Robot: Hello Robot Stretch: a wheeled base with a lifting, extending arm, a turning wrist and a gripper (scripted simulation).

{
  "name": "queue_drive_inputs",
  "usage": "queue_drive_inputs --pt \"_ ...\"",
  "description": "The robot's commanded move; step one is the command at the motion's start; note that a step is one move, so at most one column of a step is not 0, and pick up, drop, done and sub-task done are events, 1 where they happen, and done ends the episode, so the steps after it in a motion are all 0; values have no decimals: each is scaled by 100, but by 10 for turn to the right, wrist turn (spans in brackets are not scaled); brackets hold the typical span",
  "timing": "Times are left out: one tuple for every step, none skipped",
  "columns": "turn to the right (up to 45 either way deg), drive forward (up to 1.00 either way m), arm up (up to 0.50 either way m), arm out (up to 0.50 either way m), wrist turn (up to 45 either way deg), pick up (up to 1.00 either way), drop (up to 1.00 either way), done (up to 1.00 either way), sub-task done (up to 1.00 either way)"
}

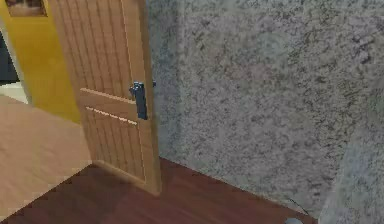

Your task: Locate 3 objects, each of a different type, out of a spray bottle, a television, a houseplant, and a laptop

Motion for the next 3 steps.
queue_drive_inputs --pt "-330 0 0 0 0 0 0 0 0" --pt "0 10 0 0 0 0 0 0 0" --pt "-360 0 0 0 0 0 0 0 0"
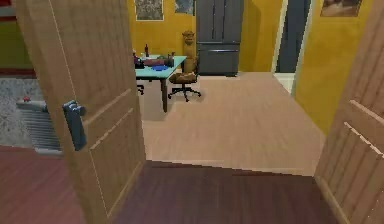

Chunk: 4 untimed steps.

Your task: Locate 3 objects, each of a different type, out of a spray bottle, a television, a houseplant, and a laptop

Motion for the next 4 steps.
queue_drive_inputs --pt "0 100 0 0 0 0 0 0 0" --pt "-150 0 0 0 0 0 0 0 0" --pt "0 20 0 0 0 0 0 0 0" --pt "60 0 0 0 0 0 0 0 0"
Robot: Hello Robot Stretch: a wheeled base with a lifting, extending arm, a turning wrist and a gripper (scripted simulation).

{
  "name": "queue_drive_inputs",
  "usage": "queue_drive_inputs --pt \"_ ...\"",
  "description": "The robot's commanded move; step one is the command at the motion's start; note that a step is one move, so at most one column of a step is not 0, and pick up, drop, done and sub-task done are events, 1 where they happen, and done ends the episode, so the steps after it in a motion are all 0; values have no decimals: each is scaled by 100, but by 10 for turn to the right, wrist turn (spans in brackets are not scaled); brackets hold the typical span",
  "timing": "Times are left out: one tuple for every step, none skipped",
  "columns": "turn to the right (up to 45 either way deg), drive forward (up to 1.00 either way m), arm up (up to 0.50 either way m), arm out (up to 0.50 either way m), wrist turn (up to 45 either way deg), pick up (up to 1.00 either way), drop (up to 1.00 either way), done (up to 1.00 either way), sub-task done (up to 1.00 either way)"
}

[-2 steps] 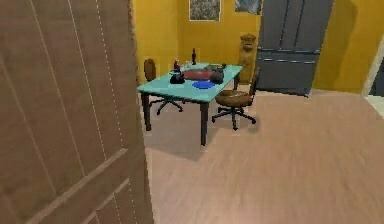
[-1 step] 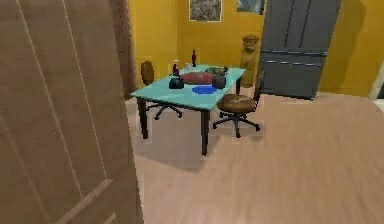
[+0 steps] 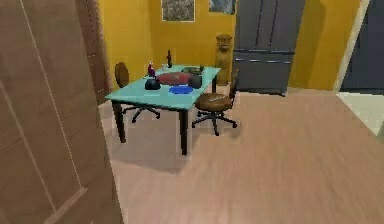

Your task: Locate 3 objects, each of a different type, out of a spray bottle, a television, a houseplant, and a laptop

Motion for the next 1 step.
queue_drive_inputs --pt "0 100 0 0 0 0 0 0 0"
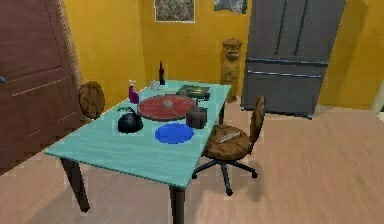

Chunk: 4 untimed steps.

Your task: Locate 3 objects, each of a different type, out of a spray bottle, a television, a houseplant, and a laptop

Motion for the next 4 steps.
queue_drive_inputs --pt "0 35 0 0 0 0 0 0 0" --pt "-450 0 0 0 0 0 0 0 0" --pt "-270 0 0 0 0 0 0 0 0" --pt "0 100 0 0 0 0 0 0 0"
